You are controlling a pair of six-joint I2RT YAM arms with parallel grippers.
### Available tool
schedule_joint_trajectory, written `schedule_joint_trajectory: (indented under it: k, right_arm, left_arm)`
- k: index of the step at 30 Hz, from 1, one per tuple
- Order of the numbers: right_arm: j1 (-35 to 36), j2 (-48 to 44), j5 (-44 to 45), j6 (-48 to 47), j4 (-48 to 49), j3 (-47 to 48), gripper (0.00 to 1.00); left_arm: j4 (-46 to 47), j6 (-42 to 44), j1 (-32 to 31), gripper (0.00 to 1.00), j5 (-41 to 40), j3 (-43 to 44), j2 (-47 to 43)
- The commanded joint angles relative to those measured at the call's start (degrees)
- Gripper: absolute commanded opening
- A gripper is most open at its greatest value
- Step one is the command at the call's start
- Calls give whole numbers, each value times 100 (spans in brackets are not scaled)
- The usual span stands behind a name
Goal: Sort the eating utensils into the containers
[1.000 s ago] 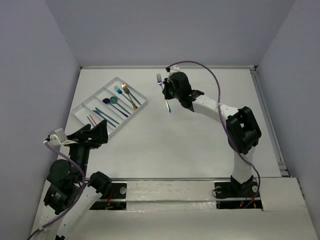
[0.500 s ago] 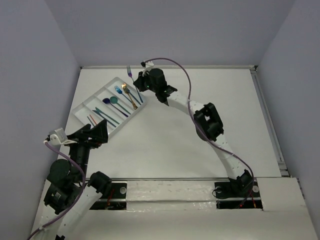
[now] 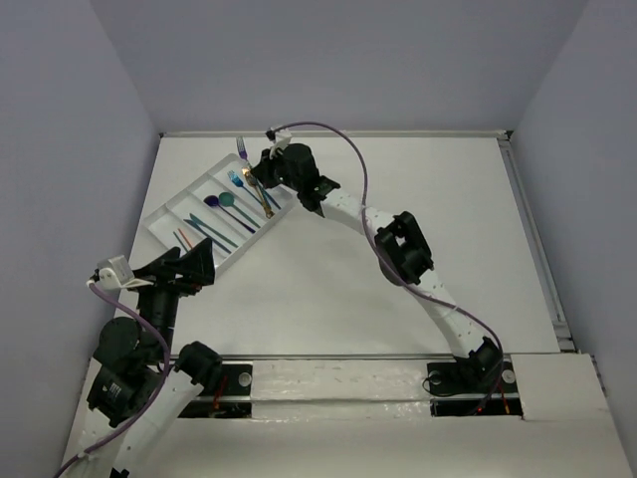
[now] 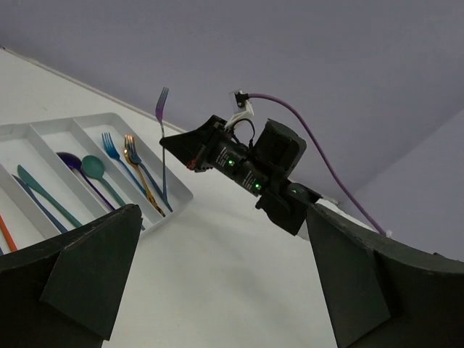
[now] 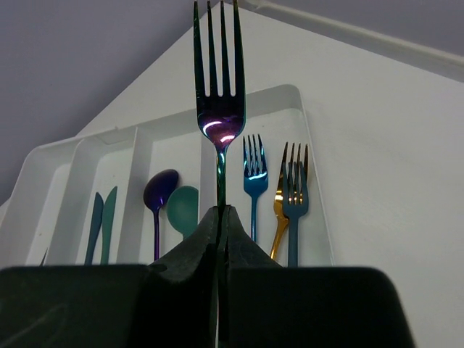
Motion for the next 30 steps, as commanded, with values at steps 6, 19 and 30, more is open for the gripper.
schedule_joint_trajectory:
  k: [6, 19, 30]
  right_arm:
    - [239, -72, 257, -169, 303, -379, 12]
    - [239, -650, 161, -327, 127, -545, 55]
    - [239, -3169, 923, -239, 698, -3453, 100]
  left_arm:
    - [208, 66, -32, 99, -17, -23, -1]
    - [243, 66, -32, 99, 35, -23, 78]
    - [296, 171, 267, 99, 413, -23, 403]
